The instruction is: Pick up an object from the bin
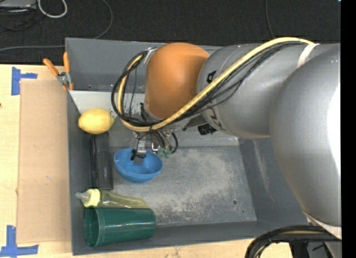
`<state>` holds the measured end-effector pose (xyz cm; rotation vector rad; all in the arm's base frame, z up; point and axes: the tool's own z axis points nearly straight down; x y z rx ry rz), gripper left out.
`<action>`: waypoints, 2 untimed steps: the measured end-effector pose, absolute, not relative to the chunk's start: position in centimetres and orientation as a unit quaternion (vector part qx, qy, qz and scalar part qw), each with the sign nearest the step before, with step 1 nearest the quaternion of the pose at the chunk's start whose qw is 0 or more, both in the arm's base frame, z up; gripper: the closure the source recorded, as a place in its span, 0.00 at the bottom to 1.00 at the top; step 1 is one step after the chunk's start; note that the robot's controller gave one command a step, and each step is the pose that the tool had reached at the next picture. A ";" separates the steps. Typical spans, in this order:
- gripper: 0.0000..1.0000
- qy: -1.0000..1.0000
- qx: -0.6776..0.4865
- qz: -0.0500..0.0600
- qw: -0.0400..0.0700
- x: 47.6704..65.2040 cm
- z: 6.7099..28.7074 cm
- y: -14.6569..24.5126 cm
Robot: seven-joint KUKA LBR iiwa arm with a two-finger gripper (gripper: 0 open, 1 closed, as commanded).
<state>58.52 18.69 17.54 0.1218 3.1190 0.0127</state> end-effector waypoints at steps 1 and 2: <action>1.00 0.999 0.035 0.001 0.006 59.6 16.8 15.2; 1.00 0.999 0.042 0.004 0.009 59.7 28.2 16.6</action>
Offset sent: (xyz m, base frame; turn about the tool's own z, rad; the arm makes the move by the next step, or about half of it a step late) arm 0.0114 -0.0060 0.2318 0.0267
